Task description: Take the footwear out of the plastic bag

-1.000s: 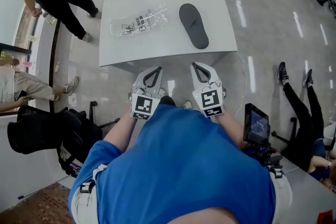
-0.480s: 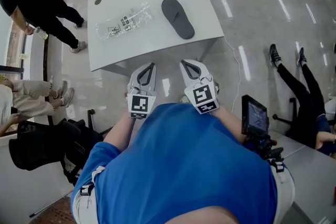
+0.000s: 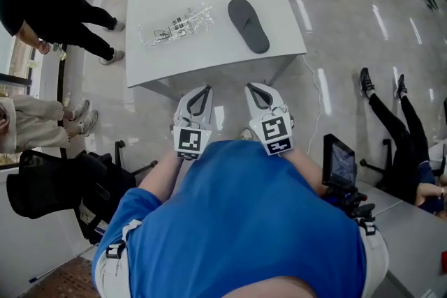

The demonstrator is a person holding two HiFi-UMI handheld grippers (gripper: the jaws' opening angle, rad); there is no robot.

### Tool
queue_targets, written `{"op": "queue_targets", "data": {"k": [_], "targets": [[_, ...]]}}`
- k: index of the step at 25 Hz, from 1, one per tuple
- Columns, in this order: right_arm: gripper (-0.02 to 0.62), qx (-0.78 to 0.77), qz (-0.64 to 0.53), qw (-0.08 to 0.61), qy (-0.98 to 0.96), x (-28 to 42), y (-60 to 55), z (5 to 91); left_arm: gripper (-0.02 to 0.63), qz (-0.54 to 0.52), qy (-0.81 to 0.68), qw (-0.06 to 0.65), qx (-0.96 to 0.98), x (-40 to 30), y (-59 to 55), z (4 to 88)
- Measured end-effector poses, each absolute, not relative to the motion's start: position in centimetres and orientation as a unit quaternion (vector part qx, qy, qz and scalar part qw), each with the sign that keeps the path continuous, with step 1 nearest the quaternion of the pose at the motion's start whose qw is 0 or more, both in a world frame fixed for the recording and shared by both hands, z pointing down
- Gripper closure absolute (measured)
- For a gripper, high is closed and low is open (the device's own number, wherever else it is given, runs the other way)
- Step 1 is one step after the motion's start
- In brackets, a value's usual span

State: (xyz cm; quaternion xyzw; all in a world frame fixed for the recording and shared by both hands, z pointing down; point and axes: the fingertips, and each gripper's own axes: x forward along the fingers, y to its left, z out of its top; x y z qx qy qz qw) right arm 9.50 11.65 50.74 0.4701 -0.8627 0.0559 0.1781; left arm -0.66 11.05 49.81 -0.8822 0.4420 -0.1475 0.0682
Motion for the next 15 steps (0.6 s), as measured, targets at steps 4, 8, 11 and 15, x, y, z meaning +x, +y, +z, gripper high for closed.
{"op": "queue_targets", "data": {"k": [4, 8, 11, 15], "targets": [[0.592, 0.468, 0.059, 0.181, -0.863, 8.9, 11.7, 50.8, 0.598, -0.146, 0.441, 0.065, -0.883, -1.0, 11.0, 49.8], [0.592, 0.470, 0.059, 0.182, -0.862, 8.5, 11.8, 50.9, 0.598, -0.146, 0.437, 0.064, -0.885, -1.3, 11.1, 49.9], [0.592, 0.470, 0.059, 0.184, -0.861, 8.4, 11.9, 50.9, 0.600, -0.146, 0.435, 0.064, -0.887, -1.3, 11.1, 50.0], [0.592, 0.470, 0.058, 0.187, -0.861, 8.4, 11.9, 51.0, 0.600, -0.148, 0.429, 0.066, -0.889, -1.2, 11.1, 50.1]]}}
